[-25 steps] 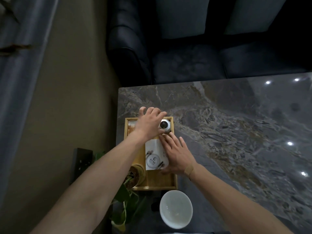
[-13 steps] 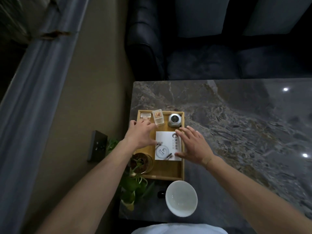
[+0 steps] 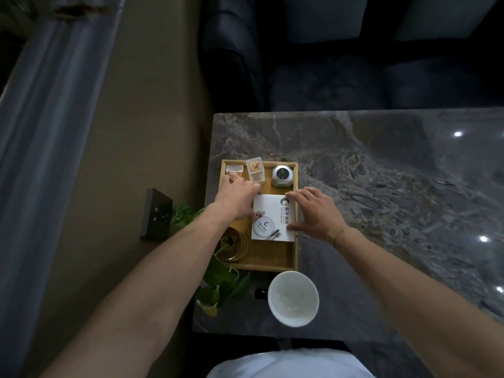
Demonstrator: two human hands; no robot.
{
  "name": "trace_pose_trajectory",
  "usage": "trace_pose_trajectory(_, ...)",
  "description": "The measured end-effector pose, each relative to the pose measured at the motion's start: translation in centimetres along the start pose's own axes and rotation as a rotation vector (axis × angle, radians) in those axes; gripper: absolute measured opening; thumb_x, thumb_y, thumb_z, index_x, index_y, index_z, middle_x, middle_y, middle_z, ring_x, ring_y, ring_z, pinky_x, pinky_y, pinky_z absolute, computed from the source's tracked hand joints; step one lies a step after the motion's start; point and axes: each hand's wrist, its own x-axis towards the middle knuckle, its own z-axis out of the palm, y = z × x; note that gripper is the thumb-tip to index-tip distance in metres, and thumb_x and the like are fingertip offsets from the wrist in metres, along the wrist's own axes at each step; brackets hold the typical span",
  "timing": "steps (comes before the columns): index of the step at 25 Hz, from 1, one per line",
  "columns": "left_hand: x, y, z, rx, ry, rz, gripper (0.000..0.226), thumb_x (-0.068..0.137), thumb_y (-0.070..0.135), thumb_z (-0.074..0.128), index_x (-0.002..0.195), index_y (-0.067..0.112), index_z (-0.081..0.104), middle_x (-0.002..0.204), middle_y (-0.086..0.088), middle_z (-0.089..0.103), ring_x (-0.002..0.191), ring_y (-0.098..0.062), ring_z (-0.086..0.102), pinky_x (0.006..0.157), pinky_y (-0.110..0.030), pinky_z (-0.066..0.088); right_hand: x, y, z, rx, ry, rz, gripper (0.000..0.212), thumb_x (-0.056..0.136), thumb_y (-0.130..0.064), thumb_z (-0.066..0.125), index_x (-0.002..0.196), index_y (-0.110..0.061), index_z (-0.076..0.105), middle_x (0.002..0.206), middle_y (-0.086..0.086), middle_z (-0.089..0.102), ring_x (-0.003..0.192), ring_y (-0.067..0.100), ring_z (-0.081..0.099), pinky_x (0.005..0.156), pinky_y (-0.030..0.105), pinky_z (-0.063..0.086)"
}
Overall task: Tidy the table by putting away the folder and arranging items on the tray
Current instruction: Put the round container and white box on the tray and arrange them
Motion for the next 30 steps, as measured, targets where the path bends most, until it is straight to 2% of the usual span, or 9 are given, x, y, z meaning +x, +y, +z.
trace_pose_trajectory(10,-1.1,1.9,-0.4,0.102,-0.086,0.027,0.051,0.073,0.054,0.074,0.111,0.026,0.055,0.115,-0.002,0.064,0.114,-0.027,0.051,0.109,-0.057,0.024,-1.3,-1.1,-0.3,0.016,-0.053,0.01,0.075,0.071,-0.049,0.078,0.135,-0.029,0.044,0.138,-0.004,0.051,0.132,0.022,0.039,0.106,0.042,0.035)
trace_pose_trajectory(17,-2.2,2.7,0.1,0.103,-0.137,0.044,0.043,0.071,0.05,0.078,0.101,0.028,0.056,0.104,0.0,0.065,0.108,-0.025,0.052,0.109,-0.058,0.023,-2.9,-1.7,0.2,0.033,-0.096,-0.006,0.072,0.068,-0.049,0.08,0.128,-0.028,0.048,0.132,-0.004,0.055,0.126,0.022,0.043,0.103,0.039,0.037)
trace_pose_trajectory(24,-2.4,2.5,0.3,0.031,-0.148,0.024,0.04,0.073,0.049,0.076,0.101,0.028,0.055,0.101,0.002,0.064,0.107,-0.024,0.055,0.11,-0.058,0.022,-3.1,-1.8,0.2,0.046,-0.102,0.004,0.073,0.067,-0.051,0.08,0.128,-0.029,0.047,0.131,-0.005,0.056,0.123,0.021,0.045,0.1,0.038,0.04)
trace_pose_trajectory(27,-2.4,1.9,0.0,-0.068,-0.184,-0.024,0.042,0.074,0.054,0.073,0.107,0.03,0.059,0.105,0.005,0.065,0.111,-0.023,0.054,0.111,-0.058,0.017,-2.6,-1.5,-0.4,0.075,-0.123,0.0,0.068,0.071,-0.058,0.074,0.128,-0.03,0.049,0.131,-0.006,0.057,0.124,0.02,0.045,0.101,0.039,0.042)
trace_pose_trajectory(30,-2.3,0.8,-0.6,-0.175,-0.148,-0.097,0.049,0.076,0.059,0.068,0.116,0.032,0.059,0.112,0.007,0.065,0.111,-0.019,0.055,0.107,-0.052,0.026,-1.1,-1.1,-2.1,0.139,-0.065,0.015,0.065,0.077,-0.059,0.068,0.132,-0.028,0.05,0.13,-0.003,0.058,0.122,0.019,0.049,0.102,0.041,0.044)
